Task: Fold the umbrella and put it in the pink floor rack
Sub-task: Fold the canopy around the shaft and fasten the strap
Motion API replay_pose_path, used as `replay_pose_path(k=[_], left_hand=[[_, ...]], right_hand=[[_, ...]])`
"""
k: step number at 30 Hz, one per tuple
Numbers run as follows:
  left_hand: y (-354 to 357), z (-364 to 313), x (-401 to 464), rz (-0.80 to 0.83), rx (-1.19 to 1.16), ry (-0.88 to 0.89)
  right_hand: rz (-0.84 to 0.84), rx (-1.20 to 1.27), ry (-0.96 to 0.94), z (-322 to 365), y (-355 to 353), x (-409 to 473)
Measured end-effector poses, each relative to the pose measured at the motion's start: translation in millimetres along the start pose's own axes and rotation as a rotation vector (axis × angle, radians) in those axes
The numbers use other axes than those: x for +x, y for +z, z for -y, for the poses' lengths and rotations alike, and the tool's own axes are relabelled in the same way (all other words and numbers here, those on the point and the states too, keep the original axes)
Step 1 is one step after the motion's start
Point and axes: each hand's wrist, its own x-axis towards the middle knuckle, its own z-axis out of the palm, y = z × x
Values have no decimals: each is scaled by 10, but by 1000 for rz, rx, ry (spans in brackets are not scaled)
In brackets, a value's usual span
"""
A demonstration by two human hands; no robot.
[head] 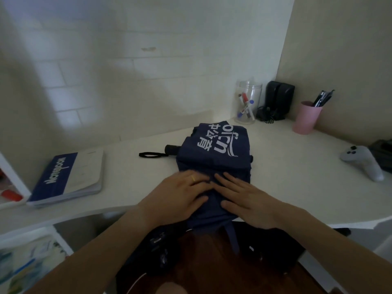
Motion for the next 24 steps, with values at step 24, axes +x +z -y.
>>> replay_pose_path(k=[24], left_hand=[[237, 102, -210, 4, -4, 18]], right_hand=[[-535, 1321, 328, -370, -1126, 632]])
